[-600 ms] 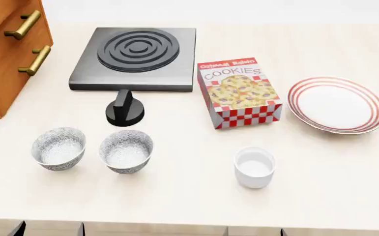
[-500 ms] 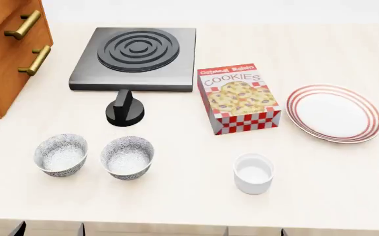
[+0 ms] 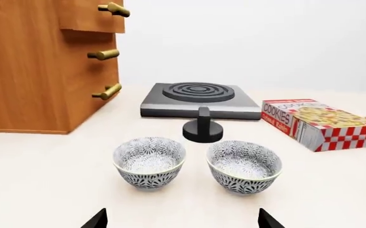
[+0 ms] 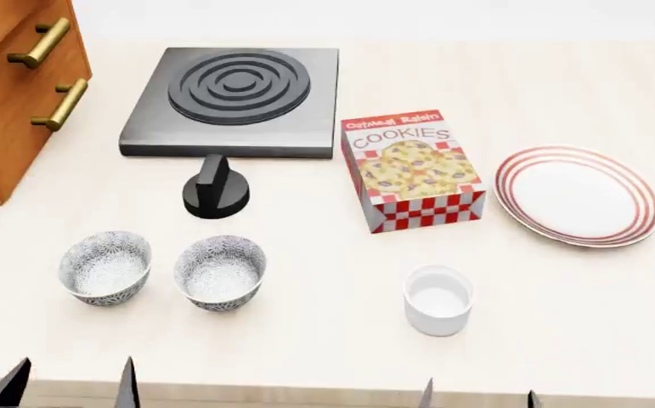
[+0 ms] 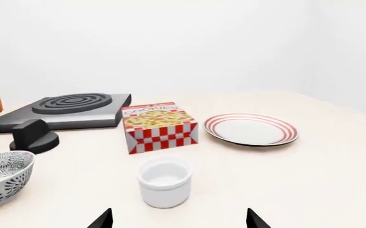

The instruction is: Pick the akita bowl from table center and place it on the plate.

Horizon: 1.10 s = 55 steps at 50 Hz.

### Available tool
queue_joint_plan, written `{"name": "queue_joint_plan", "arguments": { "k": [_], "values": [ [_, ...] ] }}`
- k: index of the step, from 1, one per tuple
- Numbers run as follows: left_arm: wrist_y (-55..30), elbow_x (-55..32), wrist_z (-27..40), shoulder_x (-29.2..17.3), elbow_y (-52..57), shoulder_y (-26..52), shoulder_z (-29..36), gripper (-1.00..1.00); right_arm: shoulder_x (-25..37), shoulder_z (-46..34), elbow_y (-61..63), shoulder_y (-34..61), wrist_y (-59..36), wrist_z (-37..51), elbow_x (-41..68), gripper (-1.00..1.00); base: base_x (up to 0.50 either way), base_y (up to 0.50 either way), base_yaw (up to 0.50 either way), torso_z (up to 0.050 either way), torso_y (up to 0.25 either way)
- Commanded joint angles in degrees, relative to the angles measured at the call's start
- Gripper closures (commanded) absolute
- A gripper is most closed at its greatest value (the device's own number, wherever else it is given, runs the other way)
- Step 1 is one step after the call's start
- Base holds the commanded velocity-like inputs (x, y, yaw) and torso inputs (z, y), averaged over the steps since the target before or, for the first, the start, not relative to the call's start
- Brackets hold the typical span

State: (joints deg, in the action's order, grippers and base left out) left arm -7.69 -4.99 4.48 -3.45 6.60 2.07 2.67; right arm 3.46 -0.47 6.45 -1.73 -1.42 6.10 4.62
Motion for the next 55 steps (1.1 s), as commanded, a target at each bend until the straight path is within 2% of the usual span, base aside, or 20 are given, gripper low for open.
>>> {"name": "queue_joint_plan", "arguments": {
  "k": [1, 16, 23, 35, 46, 55],
  "values": [
    [-6.5, -2.9, 1.6, -1.5, 6.6, 2.4, -0.5, -1.0, 0.5, 3.8, 7.5, -3.3, 0.9, 5.0, 2.6, -1.0, 0.0, 0.0, 0.0, 0.0, 0.0],
    [-5.5, -4.9, 3.0, -2.9, 5.8, 2.9, -1.9, -1.0, 1.2, 5.1, 10.8, -6.9, 4.4, 7.2, 5.1, -1.0, 0.41, 0.0, 0.0, 0.0, 0.0],
    [-5.3, -5.4, 3.5, -3.3, 5.2, 3.0, -1.6, -1.0, 1.9, 4.9, 10.6, -7.7, 7.1, 7.8, 4.2, -1.0, 0.05, 0.0, 0.0, 0.0, 0.0],
    [-4.1, -6.4, 4.2, -3.9, 3.9, 2.0, -2.0, -1.0, 2.6, 4.2, 10.4, -7.8, 6.5, 8.6, 5.9, -1.0, 0.5, 0.0, 0.0, 0.0, 0.0],
    [-4.2, -6.7, 4.8, -4.4, 4.3, 1.8, -1.4, -1.0, 3.3, 4.0, 10.6, -8.7, 7.8, 9.3, 6.7, -1.0, 0.0, 0.0, 0.0, 0.0, 0.0],
    [-4.3, -7.1, 5.2, -4.9, 4.4, 2.0, -1.2, -1.0, 3.8, 3.0, 10.0, -8.2, 7.3, 10.0, 6.3, -1.0, 0.3, 0.0, 0.0, 0.0, 0.0]
  ]
}}
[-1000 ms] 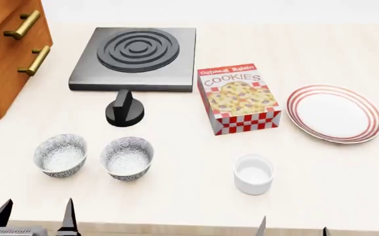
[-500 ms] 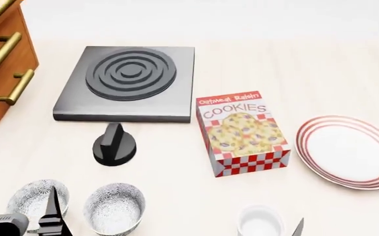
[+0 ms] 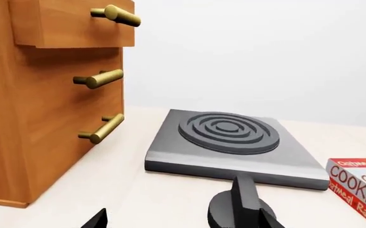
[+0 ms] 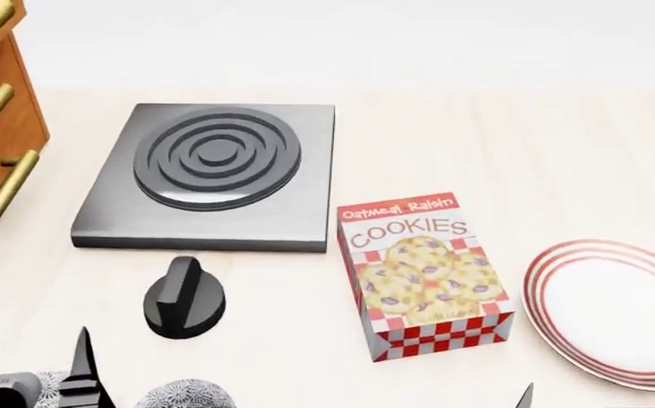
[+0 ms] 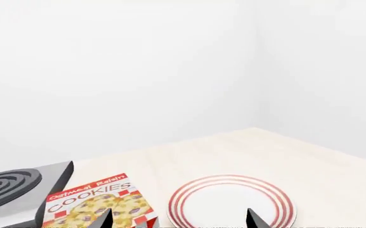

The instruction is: Pick the akita bowl from table center and place it on the plate.

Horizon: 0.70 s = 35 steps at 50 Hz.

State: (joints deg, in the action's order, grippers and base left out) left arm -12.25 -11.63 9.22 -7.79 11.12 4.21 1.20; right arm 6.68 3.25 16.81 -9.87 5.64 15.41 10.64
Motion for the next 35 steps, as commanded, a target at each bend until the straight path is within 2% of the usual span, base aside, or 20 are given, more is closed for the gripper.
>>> {"name": "queue_joint_plan", "arguments": {
  "k": [1, 11, 18, 25, 35],
  "values": [
    [0.3, -0.5, 0.6, -0.6, 0.0, -0.1, 0.2, -1.0, 0.6, -0.8, -0.2, -0.1, 0.3, 0.8, 0.4, -1.0, 0.0, 0.0, 0.0, 0.0, 0.0],
    [0.4, -1.0, 1.0, -1.0, 0.1, -0.3, 0.4, -1.0, 1.5, -2.0, -0.1, 0.5, -1.6, 0.5, 1.9, -1.0, 0.0, 0.0, 0.0, 0.0, 0.0],
    [0.6, -0.9, 2.7, -1.8, -0.8, 1.0, -1.4, -1.0, 6.1, -8.0, 5.7, 7.9, -18.8, -4.1, 6.4, -1.0, 0.0, 0.0, 0.0, 0.0, 0.0],
    [0.7, -2.1, 4.6, -3.4, -2.2, 2.8, -5.7, -1.0, 6.9, -10.7, 5.9, 15.6, -26.5, -7.9, 11.8, -1.0, 0.0, 0.0, 0.0, 0.0, 0.0],
    [2.7, -3.5, 6.2, -4.8, -4.5, 1.8, -10.6, -1.0, 7.0, -19.6, 0.2, 29.4, -40.0, -12.9, 14.2, -1.0, 0.0, 0.0, 0.0, 0.0, 0.0]
  ]
}}
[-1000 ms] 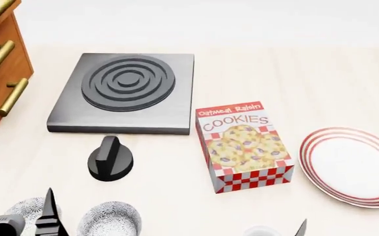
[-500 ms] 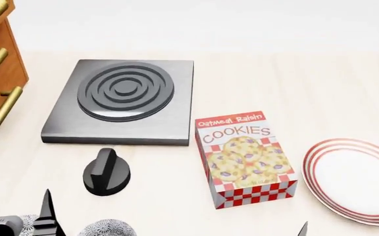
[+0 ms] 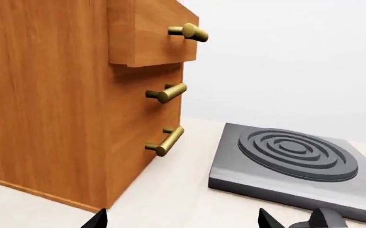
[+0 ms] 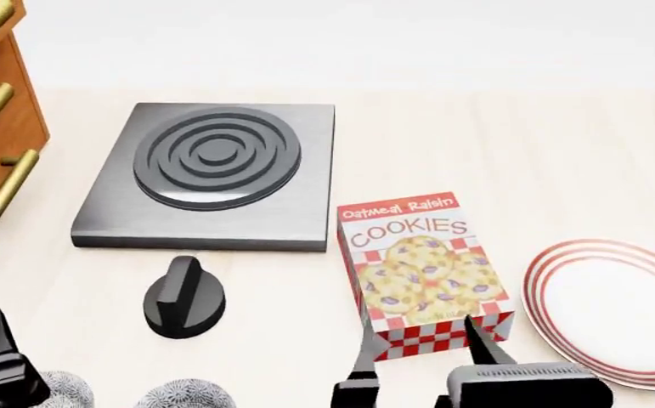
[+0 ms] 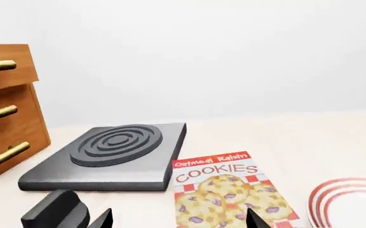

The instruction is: Pick the akita bowl from table center and place it on the plate.

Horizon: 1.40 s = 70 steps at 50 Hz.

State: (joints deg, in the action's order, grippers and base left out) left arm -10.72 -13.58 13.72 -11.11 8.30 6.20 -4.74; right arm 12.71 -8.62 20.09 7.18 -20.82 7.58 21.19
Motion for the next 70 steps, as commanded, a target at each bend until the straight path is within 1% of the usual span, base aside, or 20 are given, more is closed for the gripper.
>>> {"name": "queue_joint_plan", "arguments": {
  "k": [1, 4, 9, 13, 20, 28, 34, 45, 57, 62, 63, 70],
  "values": [
    [0.8, -2.4, 1.5, -1.6, -1.1, -0.5, -5.0, -1.0, 1.0, -8.1, -3.4, 13.5, -14.9, -5.4, 4.1, -1.0, 0.0, 0.0, 0.0, 0.0, 0.0],
    [1.5, -2.3, 1.7, -1.8, -0.7, -1.4, -5.4, -1.0, 0.3, -7.5, -4.6, 17.1, -19.6, -7.2, 8.2, -1.0, 0.0, 0.0, 0.0, 0.0, 0.0],
    [1.7, -2.8, 2.3, -2.0, -0.9, -1.7, -6.6, -1.0, -1.3, -9.0, -9.3, 21.7, -24.3, -9.5, 11.1, -1.0, 0.0, 0.0, 0.0, 0.0, 0.0],
    [1.5, -3.3, 2.7, -2.4, 0.0, -2.0, -7.4, -1.0, -3.1, -9.8, -15.0, 24.1, -25.6, -11.8, 12.7, -1.0, 0.0, 0.0, 0.0, 0.0, 0.0],
    [2.1, -3.4, 3.1, -2.6, -1.1, -2.4, -8.2, -1.0, -6.0, -7.3, -24.9, 27.9, -28.1, -14.2, 17.0, -1.0, 0.0, 0.0, 0.0, 0.0, 0.0],
    [2.4, -3.6, 3.2, -2.7, -1.1, -2.8, -8.2, -1.0, -7.3, -4.0, -31.3, 29.9, -31.6, -15.5, 22.1, -1.0, 0.0, 0.0, 0.0, 0.0, 0.0],
    [2.4, -3.7, 3.6, -2.8, -0.9, -3.1, -8.4, -1.0, -7.0, -4.3, -33.5, 31.1, -33.0, -14.5, 22.2, -1.0, 0.0, 0.0, 0.0, 0.0, 0.0],
    [2.5, -3.7, 3.5, -2.7, -1.1, -2.8, -7.4, -1.0, -6.2, -5.3, -33.7, 32.0, -35.6, -12.1, 22.4, -1.0, 0.0, 0.0, 0.0, 0.0, 0.0],
    [3.8, -3.5, 3.2, -2.3, -2.8, -2.7, -6.5, -1.0, -4.7, -6.6, -28.5, 30.6, -41.1, -8.4, 24.0, -1.0, 0.0, 0.0, 0.0, 0.0, 0.0],
    [3.8, -3.7, 3.2, -2.2, -2.9, -2.6, -6.3, -1.0, -4.3, -7.7, -27.2, 30.4, -43.7, -8.4, 25.2, -1.0, 0.0, 0.0, 0.0, 0.0, 0.0],
    [3.0, -3.7, 3.3, -2.3, -2.3, -2.2, -5.9, -1.0, -3.9, -9.1, -26.5, 31.3, -45.4, -9.1, 25.6, -1.0, 0.0, 0.0, 0.0, 0.0, 0.0],
    [2.8, -3.9, 3.4, -2.5, -2.1, -2.1, -5.7, -1.0, -3.7, -10.6, -27.2, 31.7, -45.1, -9.9, 25.3, -1.0, 0.0, 0.0, 0.0, 0.0, 0.0]
  ]
}}
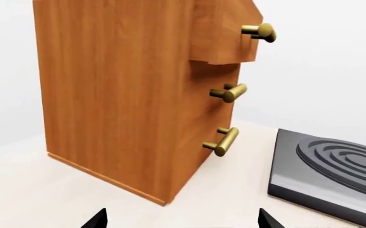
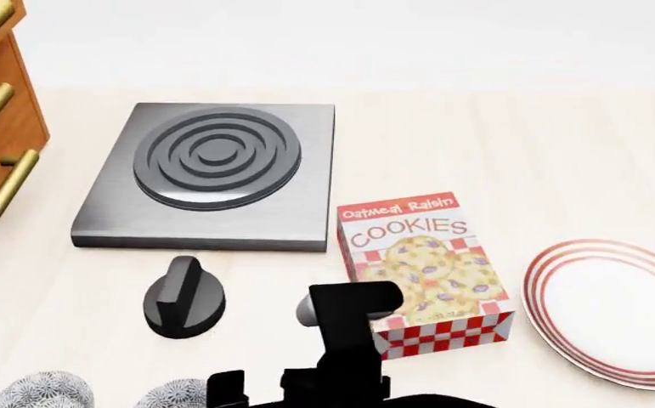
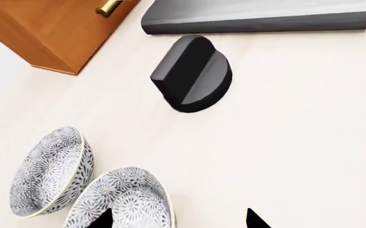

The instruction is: Pick the akita bowl from table center and place it on the plate.

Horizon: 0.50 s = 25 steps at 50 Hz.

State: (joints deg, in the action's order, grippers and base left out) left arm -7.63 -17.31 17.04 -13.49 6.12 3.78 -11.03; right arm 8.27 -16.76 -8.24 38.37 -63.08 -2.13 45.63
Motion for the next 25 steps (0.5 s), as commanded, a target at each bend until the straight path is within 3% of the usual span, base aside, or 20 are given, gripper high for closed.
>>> {"name": "queue_joint_plan", "arguments": {
  "k": [1, 9, 25],
  "values": [
    [-0.3, -0.2, 0.1, -0.1, 0.1, 0.3, 0.6, -1.0, 0.8, -2.6, 1.2, 0.5, -2.9, -0.2, 0.9, -1.0, 0.0, 0.0, 0.0, 0.0, 0.0],
    [0.5, -0.1, 0.0, 0.0, -0.4, -0.1, 1.0, -1.0, 1.0, -3.1, 1.1, 1.2, -3.0, -0.4, 1.2, -1.0, 0.0, 0.0, 0.0, 0.0, 0.0],
    [0.8, -0.5, 0.3, -0.1, -0.6, -0.6, 1.2, -1.0, 0.1, -4.9, -10.4, 4.3, 3.4, -4.9, -2.0, -1.0, 0.0, 0.0, 0.0, 0.0, 0.0]
  ]
}}
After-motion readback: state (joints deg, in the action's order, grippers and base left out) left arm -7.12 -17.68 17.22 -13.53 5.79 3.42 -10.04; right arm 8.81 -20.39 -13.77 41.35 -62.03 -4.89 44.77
